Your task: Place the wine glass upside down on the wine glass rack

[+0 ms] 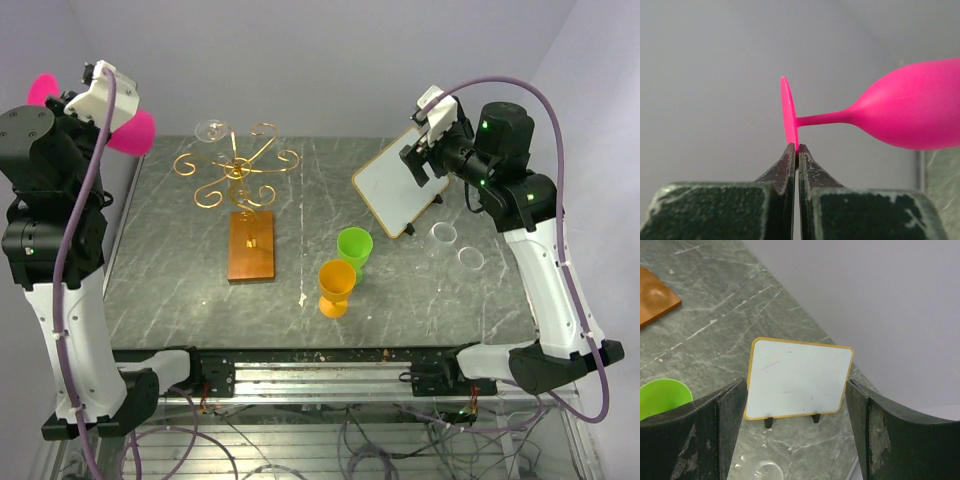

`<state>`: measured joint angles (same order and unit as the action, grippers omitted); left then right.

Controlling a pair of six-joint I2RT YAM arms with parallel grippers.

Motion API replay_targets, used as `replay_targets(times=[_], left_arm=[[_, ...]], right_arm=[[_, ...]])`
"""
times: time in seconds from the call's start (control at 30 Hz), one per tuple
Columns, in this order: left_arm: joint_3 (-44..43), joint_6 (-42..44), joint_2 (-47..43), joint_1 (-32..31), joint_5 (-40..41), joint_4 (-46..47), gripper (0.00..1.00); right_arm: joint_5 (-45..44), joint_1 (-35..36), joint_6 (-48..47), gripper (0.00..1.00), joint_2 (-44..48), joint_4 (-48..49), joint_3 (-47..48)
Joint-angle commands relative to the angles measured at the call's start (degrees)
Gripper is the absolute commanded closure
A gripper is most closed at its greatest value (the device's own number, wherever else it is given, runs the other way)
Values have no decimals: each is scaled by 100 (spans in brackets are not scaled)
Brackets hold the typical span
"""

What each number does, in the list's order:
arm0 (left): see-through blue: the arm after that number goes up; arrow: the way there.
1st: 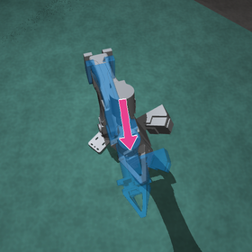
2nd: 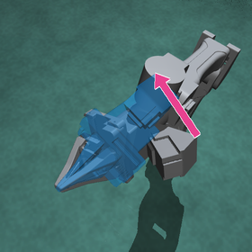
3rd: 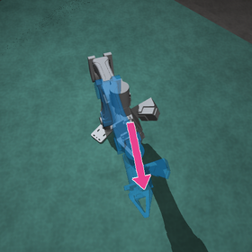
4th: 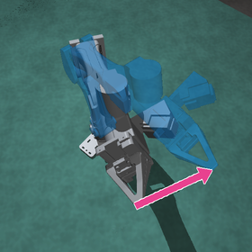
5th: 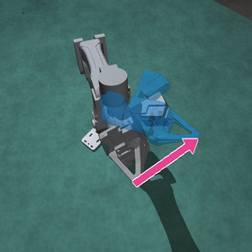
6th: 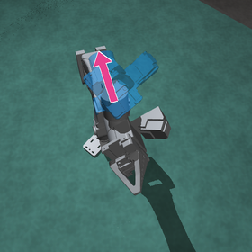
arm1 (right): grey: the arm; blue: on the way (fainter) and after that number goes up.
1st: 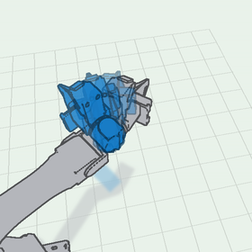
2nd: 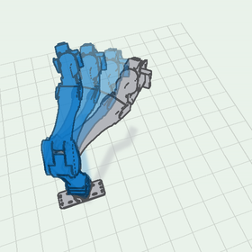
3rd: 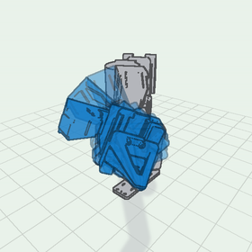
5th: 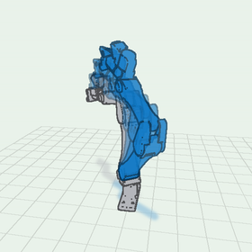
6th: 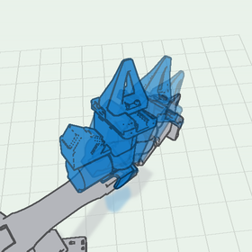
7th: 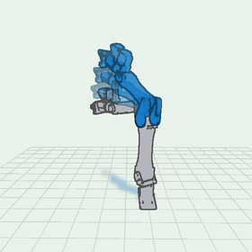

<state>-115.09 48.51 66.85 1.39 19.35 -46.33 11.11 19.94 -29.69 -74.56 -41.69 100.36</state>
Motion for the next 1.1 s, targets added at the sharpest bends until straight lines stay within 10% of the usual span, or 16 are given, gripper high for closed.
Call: replay_targets(times=[0.0, 1.07], left_arm=[[355, 1009, -14, 148, 946, -253, 93], [1163, 2545, 86, -488, -2772, -2051, 93]], right_arm=[[-19, -17, -107, 21, 124, -37, -82], [200, -50, -98, 15, 87, -56, -153]])
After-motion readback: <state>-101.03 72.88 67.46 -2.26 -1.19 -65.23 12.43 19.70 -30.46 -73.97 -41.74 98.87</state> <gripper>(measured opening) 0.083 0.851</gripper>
